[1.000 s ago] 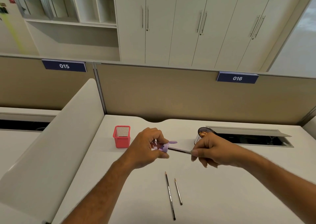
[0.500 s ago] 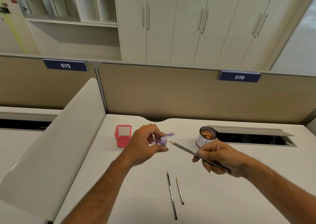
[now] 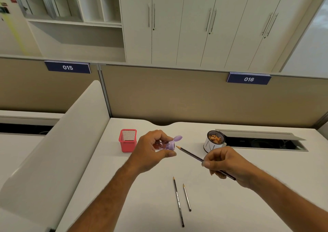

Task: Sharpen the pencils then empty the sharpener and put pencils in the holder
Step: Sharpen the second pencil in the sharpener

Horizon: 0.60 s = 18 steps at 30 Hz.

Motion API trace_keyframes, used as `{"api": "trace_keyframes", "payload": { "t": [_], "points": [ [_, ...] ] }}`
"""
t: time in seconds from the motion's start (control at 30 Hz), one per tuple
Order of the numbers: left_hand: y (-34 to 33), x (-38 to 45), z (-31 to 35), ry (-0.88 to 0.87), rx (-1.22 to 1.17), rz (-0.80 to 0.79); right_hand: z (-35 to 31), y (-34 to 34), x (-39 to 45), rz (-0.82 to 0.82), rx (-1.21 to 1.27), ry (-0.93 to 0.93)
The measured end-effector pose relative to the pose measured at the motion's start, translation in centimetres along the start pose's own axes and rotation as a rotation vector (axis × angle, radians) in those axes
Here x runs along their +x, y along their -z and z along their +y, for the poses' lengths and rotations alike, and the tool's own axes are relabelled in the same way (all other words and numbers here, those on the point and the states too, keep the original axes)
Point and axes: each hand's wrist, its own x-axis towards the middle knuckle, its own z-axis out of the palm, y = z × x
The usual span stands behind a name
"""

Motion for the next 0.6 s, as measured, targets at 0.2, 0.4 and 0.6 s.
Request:
{"api": "trace_keyframes", "payload": {
  "t": [0.2,0.4,0.6],
  "points": [
    [0.0,-0.3,0.1,-0.043,0.055,-0.025,-1.0,-0.3,0.0,0.023,-0.155,0.039],
    [0.2,-0.4,-0.1,0.022,0.038,-0.057,-1.3,-1.0,-0.2,0.278,-0.494,0.298],
    [0.4,-0.4,-0.5,0.129,-0.039,-0.141,1.1,-0.7,-0.1,0.45,-0.943,0.942]
  ]
}}
